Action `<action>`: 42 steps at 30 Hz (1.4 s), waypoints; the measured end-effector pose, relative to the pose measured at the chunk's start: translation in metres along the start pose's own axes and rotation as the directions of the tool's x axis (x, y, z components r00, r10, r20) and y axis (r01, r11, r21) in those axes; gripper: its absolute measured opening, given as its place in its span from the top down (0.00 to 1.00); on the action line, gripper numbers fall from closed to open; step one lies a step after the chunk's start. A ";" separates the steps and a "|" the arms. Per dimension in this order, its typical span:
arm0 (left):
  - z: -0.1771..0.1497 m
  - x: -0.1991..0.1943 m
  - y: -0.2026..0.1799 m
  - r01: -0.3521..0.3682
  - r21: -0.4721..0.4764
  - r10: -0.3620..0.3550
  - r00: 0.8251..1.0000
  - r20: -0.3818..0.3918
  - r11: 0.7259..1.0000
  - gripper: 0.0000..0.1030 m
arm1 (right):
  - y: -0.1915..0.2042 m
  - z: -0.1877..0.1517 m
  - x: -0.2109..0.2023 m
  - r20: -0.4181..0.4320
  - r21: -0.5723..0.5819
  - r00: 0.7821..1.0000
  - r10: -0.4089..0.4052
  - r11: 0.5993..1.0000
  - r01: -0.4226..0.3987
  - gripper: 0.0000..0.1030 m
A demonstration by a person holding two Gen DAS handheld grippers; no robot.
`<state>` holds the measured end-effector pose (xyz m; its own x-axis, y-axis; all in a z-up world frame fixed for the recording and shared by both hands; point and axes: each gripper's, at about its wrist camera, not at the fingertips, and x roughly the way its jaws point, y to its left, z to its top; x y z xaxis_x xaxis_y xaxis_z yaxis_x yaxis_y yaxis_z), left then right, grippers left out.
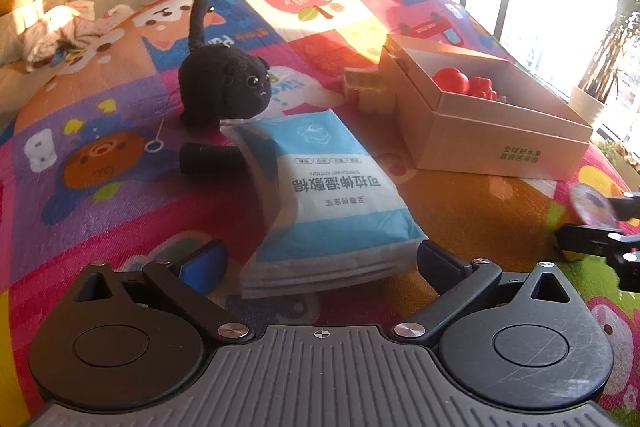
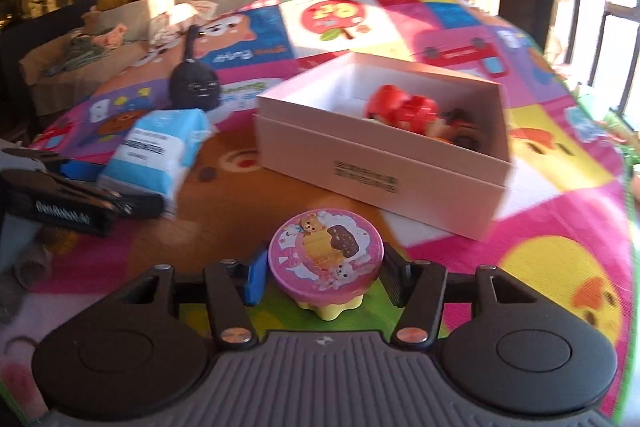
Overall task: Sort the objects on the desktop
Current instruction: 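Grasp the pink-lidded container with the right tool while the left grasps the blue wipes pack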
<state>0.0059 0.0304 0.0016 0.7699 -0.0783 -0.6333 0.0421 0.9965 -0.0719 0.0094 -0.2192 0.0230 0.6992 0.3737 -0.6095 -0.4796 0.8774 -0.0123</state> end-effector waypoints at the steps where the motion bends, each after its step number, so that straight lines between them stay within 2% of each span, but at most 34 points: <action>1: 0.000 0.000 -0.001 -0.004 0.005 0.004 1.000 -0.001 1.000 0.00 | -0.003 -0.003 -0.003 0.007 0.007 1.000 -0.008 1.000 0.008 0.46; 3: 0.000 0.001 -0.003 -0.017 0.019 0.017 1.000 -0.008 1.000 0.00 | -0.010 -0.007 -0.004 0.003 0.029 1.000 -0.012 0.999 0.012 0.46; 5: 0.002 0.004 -0.006 -0.039 0.032 0.040 0.999 -0.014 0.999 0.00 | -0.017 -0.010 -0.004 -0.006 0.068 1.000 -0.006 0.998 0.007 0.40; 7: 0.005 0.005 -0.008 -0.052 0.035 0.053 0.999 -0.012 0.998 0.00 | -0.023 -0.014 -0.002 -0.021 0.120 1.000 0.001 0.993 0.001 0.24; 9: 0.010 0.005 -0.007 -0.037 0.025 0.038 0.999 -0.016 0.999 0.00 | -0.028 -0.019 -0.005 -0.024 0.169 1.000 0.010 0.986 -0.006 0.21; 12: 0.023 0.004 -0.007 -0.004 -0.007 0.004 1.000 -0.003 1.000 0.00 | -0.033 -0.023 -0.012 -0.011 0.219 1.000 0.024 0.975 -0.021 0.03; 15: 0.038 0.008 -0.008 0.003 -0.035 -0.002 1.000 0.001 0.999 0.00 | -0.032 -0.025 -0.013 -0.010 0.224 1.000 0.026 0.974 -0.023 0.00; 19: 0.043 0.022 -0.014 -0.079 -0.006 0.079 0.997 -0.011 0.997 0.00 | -0.032 -0.023 -0.006 -0.034 0.230 0.999 0.019 0.973 -0.011 0.00; 21: 0.042 0.028 -0.012 -0.088 -0.007 0.088 0.996 -0.029 0.996 0.01 | -0.032 -0.024 -0.007 -0.031 0.231 0.999 0.020 0.973 -0.012 0.00; 23: 0.037 0.029 -0.010 -0.094 -0.004 0.094 0.995 -0.046 0.996 0.19 | -0.033 -0.025 -0.007 -0.025 0.240 0.999 0.025 0.971 -0.018 0.00; 26: 0.032 0.023 -0.010 -0.085 0.005 0.085 0.996 -0.032 0.996 0.29 | -0.034 -0.025 -0.007 -0.021 0.247 0.999 0.026 0.969 -0.020 0.00; 29: 0.028 0.012 -0.017 -0.085 0.064 0.085 0.996 0.001 0.994 0.33 | -0.033 -0.025 -0.007 -0.020 0.248 0.999 0.026 0.969 -0.020 0.00; 32: 0.021 -0.009 -0.031 -0.034 0.132 0.028 0.999 0.045 0.991 0.34 | -0.034 -0.025 -0.007 -0.020 0.248 0.999 0.026 0.969 -0.020 0.00; 35: 0.012 -0.030 -0.048 0.082 0.207 -0.095 0.994 0.056 0.975 0.33 | -0.034 -0.025 -0.007 -0.021 0.246 0.999 0.024 0.969 -0.018 0.00; 37: 0.006 -0.035 -0.059 0.153 0.239 -0.165 0.986 0.033 0.959 0.33 | -0.033 -0.024 -0.006 -0.024 0.242 1.000 0.020 0.970 -0.013 0.00; 39: 0.000 -0.031 -0.067 0.181 0.256 -0.189 0.982 0.007 0.950 0.32 | -0.032 -0.024 -0.006 -0.027 0.237 1.000 0.016 0.971 -0.009 0.00; 42: -0.008 -0.022 -0.071 0.176 0.251 -0.177 0.984 -0.019 0.952 0.28 | -0.033 -0.024 -0.006 -0.025 0.242 1.000 0.019 0.970 -0.013 0.00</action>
<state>-0.0191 -0.0386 0.0146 0.7380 -0.2539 -0.6252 0.3356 0.9419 0.0136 0.0083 -0.2577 0.0079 0.6765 0.3831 -0.6290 -0.3462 0.9192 0.1875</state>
